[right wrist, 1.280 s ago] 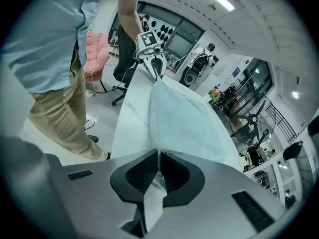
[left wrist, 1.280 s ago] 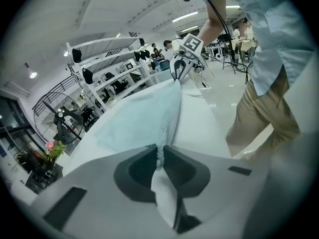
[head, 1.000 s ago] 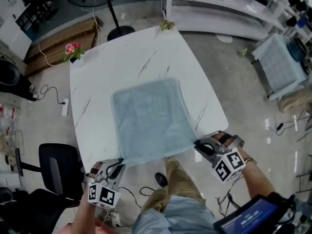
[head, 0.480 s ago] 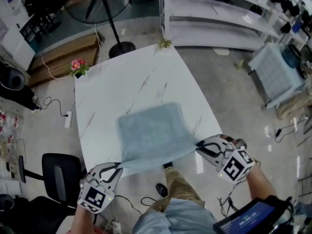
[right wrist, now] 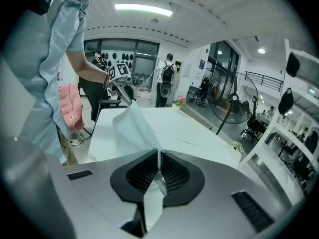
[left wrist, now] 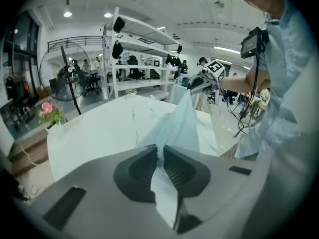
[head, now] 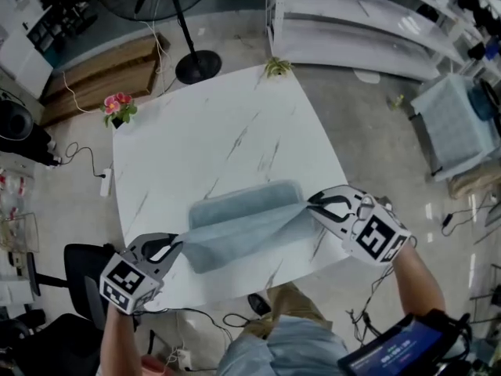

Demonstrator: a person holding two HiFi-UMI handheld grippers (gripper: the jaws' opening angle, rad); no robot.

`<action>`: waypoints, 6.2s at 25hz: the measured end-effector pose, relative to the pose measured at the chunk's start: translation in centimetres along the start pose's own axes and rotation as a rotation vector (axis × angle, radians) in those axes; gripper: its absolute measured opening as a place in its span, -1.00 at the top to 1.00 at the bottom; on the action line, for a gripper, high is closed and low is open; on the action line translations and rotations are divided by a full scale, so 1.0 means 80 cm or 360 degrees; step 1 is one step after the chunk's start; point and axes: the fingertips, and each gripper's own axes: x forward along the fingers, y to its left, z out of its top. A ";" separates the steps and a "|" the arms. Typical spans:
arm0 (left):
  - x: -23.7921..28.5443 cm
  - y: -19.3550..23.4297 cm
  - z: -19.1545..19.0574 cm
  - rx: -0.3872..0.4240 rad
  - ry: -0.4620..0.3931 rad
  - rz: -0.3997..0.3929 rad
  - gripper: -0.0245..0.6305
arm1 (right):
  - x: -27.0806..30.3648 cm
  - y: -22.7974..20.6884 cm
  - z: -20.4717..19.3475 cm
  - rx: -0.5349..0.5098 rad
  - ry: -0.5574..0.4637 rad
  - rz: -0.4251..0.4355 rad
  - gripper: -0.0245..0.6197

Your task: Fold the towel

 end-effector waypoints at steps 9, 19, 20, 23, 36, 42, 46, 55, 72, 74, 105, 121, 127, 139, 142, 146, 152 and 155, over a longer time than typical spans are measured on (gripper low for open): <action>0.083 0.084 -0.034 -0.0241 0.0180 0.0001 0.77 | 0.106 -0.051 -0.075 0.0215 0.0202 0.0146 0.81; 0.122 0.129 -0.066 -0.0394 0.0248 0.0265 0.72 | 0.156 -0.062 -0.118 0.0288 0.0355 0.0173 0.81; 0.125 0.132 -0.068 -0.0411 0.0251 0.0301 0.72 | 0.160 -0.063 -0.121 0.0293 0.0368 0.0163 0.81; 0.132 0.138 -0.066 -0.0449 0.0235 0.0374 0.74 | 0.164 -0.066 -0.117 0.0344 0.0346 0.0145 0.77; 0.000 0.145 -0.057 -0.0568 -0.0135 0.0520 0.55 | 0.068 0.000 -0.043 0.0341 0.0127 -0.0011 0.70; 0.058 -0.020 -0.093 -0.0218 0.0044 0.0123 0.83 | 0.095 0.093 -0.089 0.0242 0.0342 0.0020 0.80; 0.083 -0.021 -0.122 -0.0247 0.0160 0.0125 0.85 | 0.102 0.107 -0.128 0.0249 0.0479 0.0035 0.87; 0.079 -0.005 -0.127 -0.0410 0.0114 0.0074 0.85 | 0.097 0.110 -0.131 0.0269 0.0493 0.0090 0.88; -0.033 0.043 -0.033 -0.0667 -0.0508 0.0337 0.75 | 0.038 0.088 -0.160 0.1906 0.0016 -0.0382 0.22; -0.032 0.032 -0.031 -0.0651 -0.0534 0.0279 0.75 | 0.039 0.108 -0.164 0.2175 -0.0033 -0.0413 0.20; -0.182 0.025 -0.106 -0.0816 -0.0869 0.0507 0.75 | 0.116 0.059 0.102 0.1194 -0.0161 -0.0374 0.73; -0.253 -0.002 -0.196 -0.0971 -0.0866 0.0727 0.75 | 0.295 0.203 0.113 0.0455 0.0315 -0.0033 0.72; -0.240 -0.011 -0.201 -0.0995 -0.0836 0.0686 0.75 | 0.324 0.222 0.092 0.0367 0.0425 0.0028 0.68; -0.147 -0.027 -0.067 -0.0698 -0.0868 0.0394 0.74 | 0.193 0.143 0.153 0.0659 -0.0089 -0.0029 0.67; -0.091 -0.044 -0.025 -0.0603 -0.0832 0.0256 0.74 | 0.189 0.149 0.111 0.0600 0.0019 -0.0082 0.74; -0.009 -0.036 -0.020 -0.0544 -0.0631 0.0232 0.74 | 0.199 0.160 0.077 0.0551 0.0089 -0.0110 0.79; 0.045 -0.022 -0.095 -0.0592 -0.0270 0.0283 0.78 | 0.214 0.176 0.032 0.0549 0.0184 -0.0052 0.85; 0.050 -0.022 -0.104 -0.0623 -0.0261 0.0269 0.78 | 0.219 0.179 0.027 0.0555 0.0186 -0.0037 0.86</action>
